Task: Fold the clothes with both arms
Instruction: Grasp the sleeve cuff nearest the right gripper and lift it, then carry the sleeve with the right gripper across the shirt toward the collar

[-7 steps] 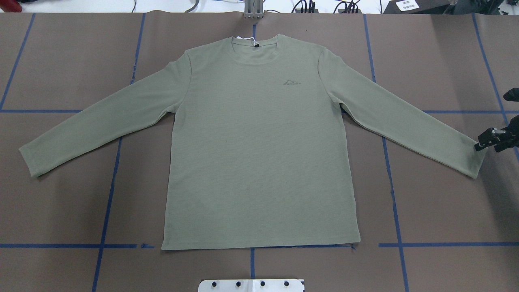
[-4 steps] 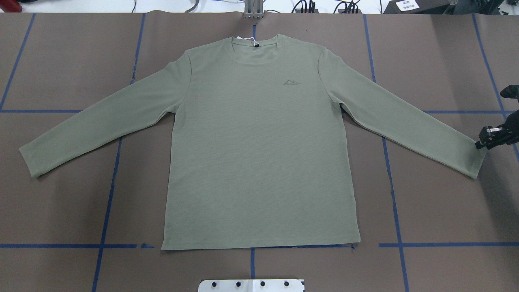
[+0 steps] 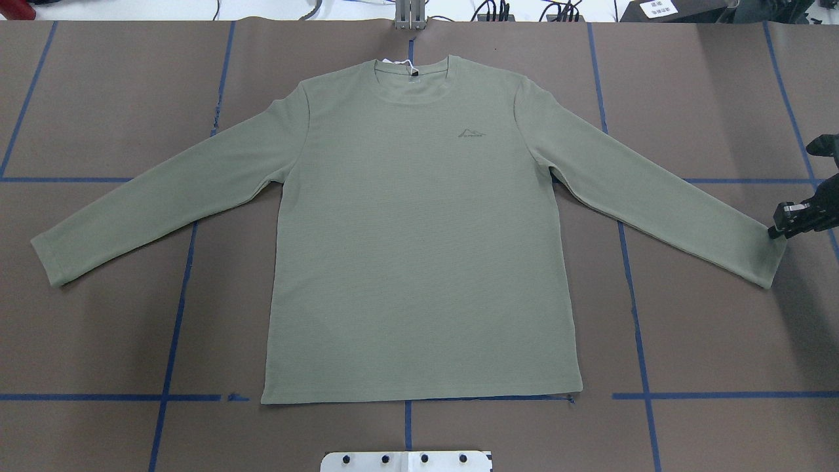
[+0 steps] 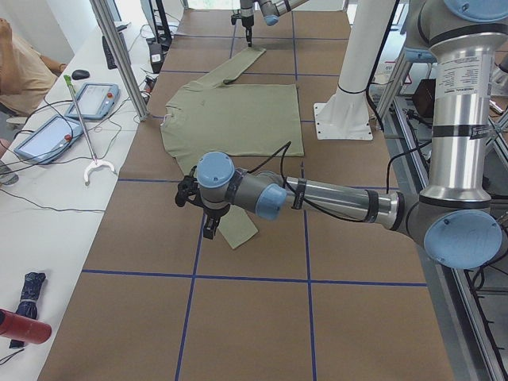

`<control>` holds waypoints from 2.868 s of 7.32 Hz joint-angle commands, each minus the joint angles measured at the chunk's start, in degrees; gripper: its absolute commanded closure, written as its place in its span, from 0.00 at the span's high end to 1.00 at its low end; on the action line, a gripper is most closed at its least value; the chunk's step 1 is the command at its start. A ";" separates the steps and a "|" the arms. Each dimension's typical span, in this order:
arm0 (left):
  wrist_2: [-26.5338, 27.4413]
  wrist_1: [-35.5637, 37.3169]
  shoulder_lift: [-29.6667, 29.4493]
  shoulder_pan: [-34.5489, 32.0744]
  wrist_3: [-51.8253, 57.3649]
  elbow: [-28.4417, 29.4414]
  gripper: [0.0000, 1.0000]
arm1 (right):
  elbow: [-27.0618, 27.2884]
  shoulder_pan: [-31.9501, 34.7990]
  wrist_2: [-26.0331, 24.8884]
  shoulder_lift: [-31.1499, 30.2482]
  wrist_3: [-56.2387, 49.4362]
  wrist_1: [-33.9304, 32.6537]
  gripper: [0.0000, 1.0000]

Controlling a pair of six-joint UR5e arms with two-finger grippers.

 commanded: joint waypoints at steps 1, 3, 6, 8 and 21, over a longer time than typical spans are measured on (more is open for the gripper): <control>0.00 0.00 0.01 0.00 0.00 -0.08 1.00 | 0.46 0.10 0.31 -0.38 0.01 0.15 0.00; -0.09 0.00 0.09 -0.08 -0.09 -0.70 1.00 | 7.01 0.10 4.50 0.14 5.41 -0.37 0.00; -0.18 -0.09 0.01 -0.09 -0.09 -0.70 1.00 | 12.08 -3.40 7.16 13.79 30.35 -0.64 0.00; -0.44 -0.18 0.09 0.00 -0.17 -0.61 1.00 | 8.93 -8.06 4.98 33.17 46.69 -8.67 0.00; -1.05 -2.01 -0.52 1.31 -4.28 0.71 1.00 | -21.77 -34.00 -32.39 69.40 60.39 -0.64 0.92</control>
